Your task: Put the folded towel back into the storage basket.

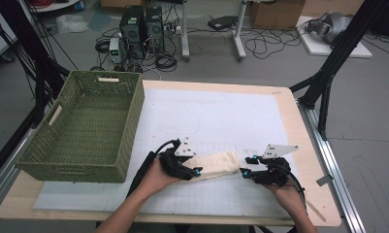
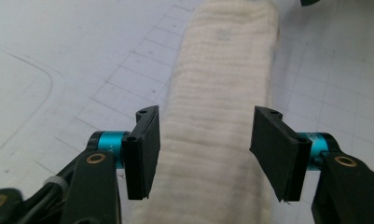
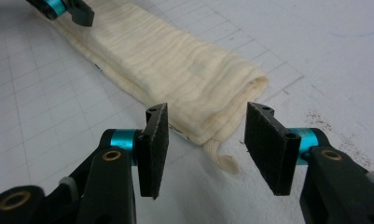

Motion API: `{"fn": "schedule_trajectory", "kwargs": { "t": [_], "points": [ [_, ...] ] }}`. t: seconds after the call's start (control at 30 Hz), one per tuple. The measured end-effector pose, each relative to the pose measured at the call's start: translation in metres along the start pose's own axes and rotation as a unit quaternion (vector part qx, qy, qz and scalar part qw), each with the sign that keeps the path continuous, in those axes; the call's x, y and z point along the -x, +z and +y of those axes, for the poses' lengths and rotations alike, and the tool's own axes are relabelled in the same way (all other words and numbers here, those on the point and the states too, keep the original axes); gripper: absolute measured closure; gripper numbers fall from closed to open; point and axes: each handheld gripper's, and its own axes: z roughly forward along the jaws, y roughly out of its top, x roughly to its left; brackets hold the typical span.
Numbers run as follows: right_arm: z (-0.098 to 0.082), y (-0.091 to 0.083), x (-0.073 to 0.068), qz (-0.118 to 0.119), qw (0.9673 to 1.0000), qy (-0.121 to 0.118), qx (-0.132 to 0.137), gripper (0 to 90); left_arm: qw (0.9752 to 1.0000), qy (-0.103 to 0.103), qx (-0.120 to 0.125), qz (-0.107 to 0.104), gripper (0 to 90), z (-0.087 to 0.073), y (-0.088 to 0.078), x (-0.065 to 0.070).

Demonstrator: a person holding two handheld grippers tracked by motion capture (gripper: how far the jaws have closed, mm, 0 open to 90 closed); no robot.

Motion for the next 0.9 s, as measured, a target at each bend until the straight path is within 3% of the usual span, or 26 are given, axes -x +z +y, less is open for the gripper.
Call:
{"fn": "schedule_trajectory", "kwargs": {
  "t": [0.1,0.3,0.53,0.67,0.9],
  "points": [
    [0.000,0.001,-0.001,0.001,1.0000,-0.001,-0.002,49.5,0.9997,-0.010,-0.020,-0.013,37.4,-0.002,0.007,-0.003],
    [0.001,0.003,0.000,0.002,1.0000,-0.002,-0.003,49.4,0.9986,-0.012,-0.045,-0.026,35.4,-0.005,0.014,-0.004],
    [0.001,0.003,-0.001,0.004,1.0000,-0.002,-0.002,49.0,0.9986,-0.012,-0.042,-0.031,34.3,-0.006,0.011,-0.006],
    [0.001,0.003,0.000,0.003,1.0000,-0.003,-0.001,48.7,0.9994,-0.021,-0.018,-0.023,32.5,-0.005,0.004,-0.009],
    [0.002,0.004,0.000,0.006,1.0000,-0.001,-0.002,48.5,0.9984,-0.011,-0.046,-0.031,29.6,-0.008,0.012,-0.008]
  ]
}}
